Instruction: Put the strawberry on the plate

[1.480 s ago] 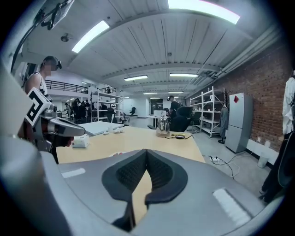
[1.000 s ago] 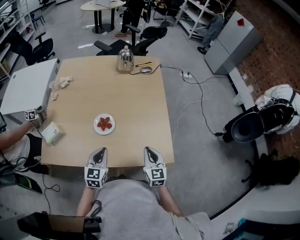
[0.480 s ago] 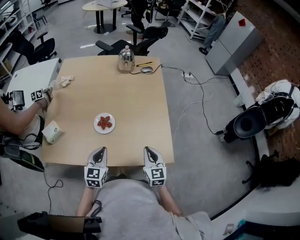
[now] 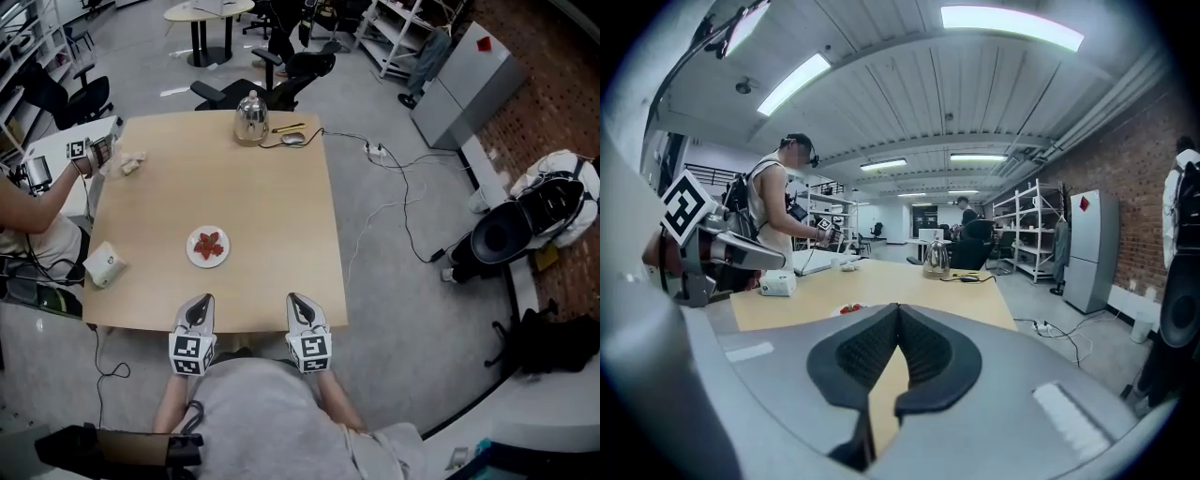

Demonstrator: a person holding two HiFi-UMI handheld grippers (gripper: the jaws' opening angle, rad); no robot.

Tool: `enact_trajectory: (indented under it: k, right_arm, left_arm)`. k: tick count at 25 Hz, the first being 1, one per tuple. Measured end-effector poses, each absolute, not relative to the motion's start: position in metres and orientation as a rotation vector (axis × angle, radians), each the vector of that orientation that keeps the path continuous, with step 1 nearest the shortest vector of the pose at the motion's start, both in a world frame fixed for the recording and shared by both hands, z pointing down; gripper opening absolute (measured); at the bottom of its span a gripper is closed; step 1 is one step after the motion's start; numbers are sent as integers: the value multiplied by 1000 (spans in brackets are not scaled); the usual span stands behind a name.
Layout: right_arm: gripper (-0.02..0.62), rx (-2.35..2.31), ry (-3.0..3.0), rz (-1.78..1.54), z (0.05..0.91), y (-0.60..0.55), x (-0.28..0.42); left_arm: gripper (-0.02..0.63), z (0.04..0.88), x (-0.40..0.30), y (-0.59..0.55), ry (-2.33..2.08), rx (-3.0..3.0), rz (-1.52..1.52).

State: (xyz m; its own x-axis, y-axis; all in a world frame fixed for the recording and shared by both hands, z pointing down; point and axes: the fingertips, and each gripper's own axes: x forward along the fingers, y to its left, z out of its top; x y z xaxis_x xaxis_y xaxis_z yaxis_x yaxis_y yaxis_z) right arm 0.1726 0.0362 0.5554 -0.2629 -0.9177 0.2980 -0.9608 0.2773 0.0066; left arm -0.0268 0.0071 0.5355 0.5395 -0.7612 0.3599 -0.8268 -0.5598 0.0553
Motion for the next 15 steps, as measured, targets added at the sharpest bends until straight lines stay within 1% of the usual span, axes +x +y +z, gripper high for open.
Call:
enact_trajectory:
  k: [15]
  right_arm:
    - [6,1725,-2309,268,560,37,170]
  left_arm:
    - [20,538,-27,8,-1339,2554,442]
